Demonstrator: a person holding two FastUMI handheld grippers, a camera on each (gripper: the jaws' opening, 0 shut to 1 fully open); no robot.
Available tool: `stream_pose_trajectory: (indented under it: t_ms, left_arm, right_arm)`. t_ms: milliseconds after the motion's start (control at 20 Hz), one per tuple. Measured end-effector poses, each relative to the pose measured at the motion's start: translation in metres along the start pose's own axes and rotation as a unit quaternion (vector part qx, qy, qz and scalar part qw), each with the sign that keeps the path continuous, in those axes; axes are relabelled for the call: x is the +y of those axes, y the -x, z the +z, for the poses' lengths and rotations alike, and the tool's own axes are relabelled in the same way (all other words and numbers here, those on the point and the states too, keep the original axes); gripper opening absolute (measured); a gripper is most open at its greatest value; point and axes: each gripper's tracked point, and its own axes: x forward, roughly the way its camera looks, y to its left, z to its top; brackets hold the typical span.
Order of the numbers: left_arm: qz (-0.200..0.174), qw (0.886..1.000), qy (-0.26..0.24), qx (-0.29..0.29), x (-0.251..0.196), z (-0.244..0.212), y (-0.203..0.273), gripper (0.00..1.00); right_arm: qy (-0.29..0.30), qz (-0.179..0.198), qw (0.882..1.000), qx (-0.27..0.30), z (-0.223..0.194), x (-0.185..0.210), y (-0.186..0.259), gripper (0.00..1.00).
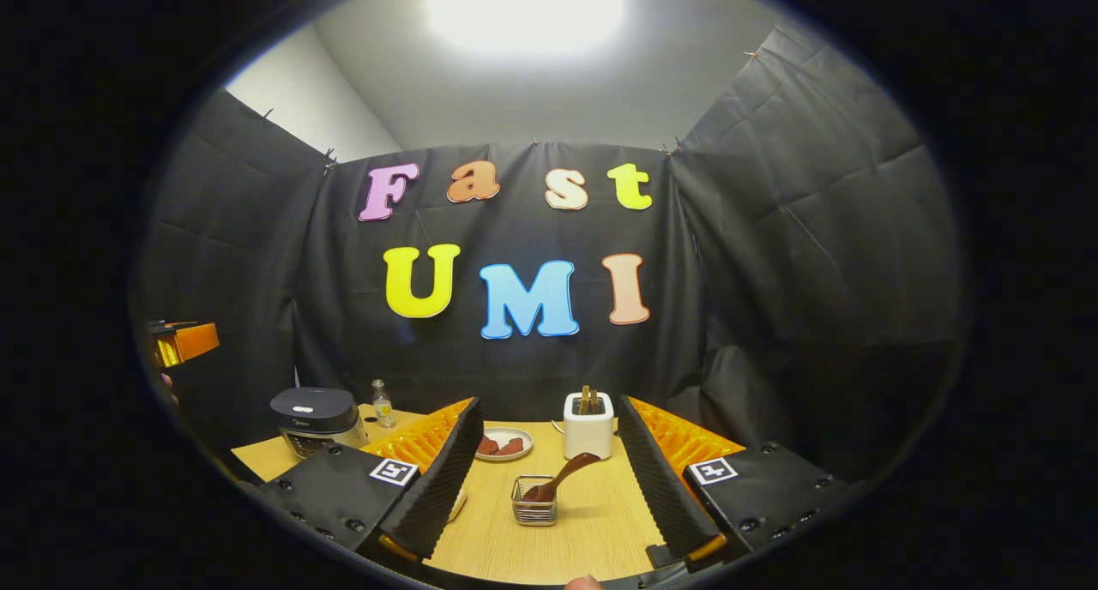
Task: Close the left gripper, press the button to open the rice cooker; take a wooden spoon from the chopstick holder with the right hand, scoop a spoonful of rice and pour it into the rice cooker, then put the wooden spoon back into the chopstick holder.
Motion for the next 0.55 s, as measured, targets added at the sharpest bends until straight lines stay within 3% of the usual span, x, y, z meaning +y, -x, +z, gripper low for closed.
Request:
stream_pose_trajectory:
  t_ms: [550]
  left_arm:
    - [0.001, 1.000, 0.004, -0.001, -0.006, 0.000, 0.001, 0.87]
  right_arm:
    - [-0.002, -0.002, 1.000, -0.008, 0.005, -0.011, -0.001, 0.99]
